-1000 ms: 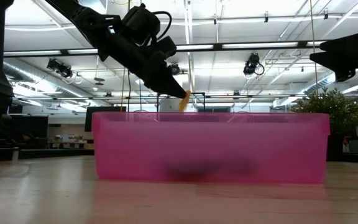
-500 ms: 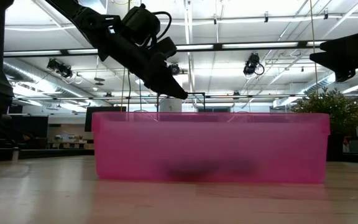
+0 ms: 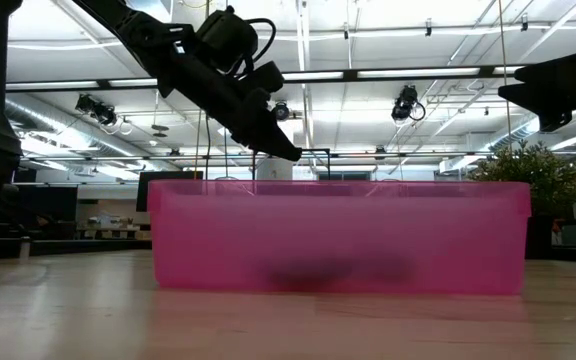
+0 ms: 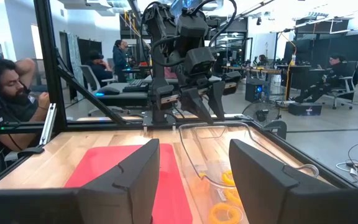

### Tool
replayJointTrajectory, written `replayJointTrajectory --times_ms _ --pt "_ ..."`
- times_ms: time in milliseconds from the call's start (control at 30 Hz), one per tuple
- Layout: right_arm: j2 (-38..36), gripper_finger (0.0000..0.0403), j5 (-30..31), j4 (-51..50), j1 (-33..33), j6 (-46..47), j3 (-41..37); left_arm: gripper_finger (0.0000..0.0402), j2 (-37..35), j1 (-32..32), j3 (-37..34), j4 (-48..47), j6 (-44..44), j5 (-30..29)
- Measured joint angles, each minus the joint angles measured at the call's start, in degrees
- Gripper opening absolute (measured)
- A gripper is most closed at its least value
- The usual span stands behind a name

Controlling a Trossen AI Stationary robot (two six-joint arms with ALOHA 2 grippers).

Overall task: Sort spring keychains
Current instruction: Return to Home Position

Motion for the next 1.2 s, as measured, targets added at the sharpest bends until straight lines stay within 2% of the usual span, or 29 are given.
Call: replayJointTrajectory --times_ms 433,567,767,967,1100,1200 --pt "0.0 0.0198 0.0 0.01 0.0 -0.02 0.0 0.0112 0.0 -0.02 0.0 -0.04 -0.37 0.0" --pt "0.0 0.0198 0.0 0.0 0.02 -0.02 0.0 0.0112 0.0 -0.08 0.0 -1.19 -6.86 0.17" --pt "0.0 0.0198 0.0 0.01 0.0 -0.01 0.0 0.0112 0.0 -0.08 0.02 -0.45 -18.68 4.53" --pt "0.0 0.0198 0.0 0.0 0.02 -0.01 0.0 0.0112 0.0 -0.08 0.02 0.51 -28.74 5.63" --pt "0.0 0.0198 0.0 0.01 0.01 0.0 0.0 0.0112 0.0 -0.66 0.02 0.28 -26.1 9.42" --pt "0.0 0.0198 0.0 0.0 0.0 0.0 0.0 0.0112 0.0 -3.11 0.02 1.03 -24.97 9.66"
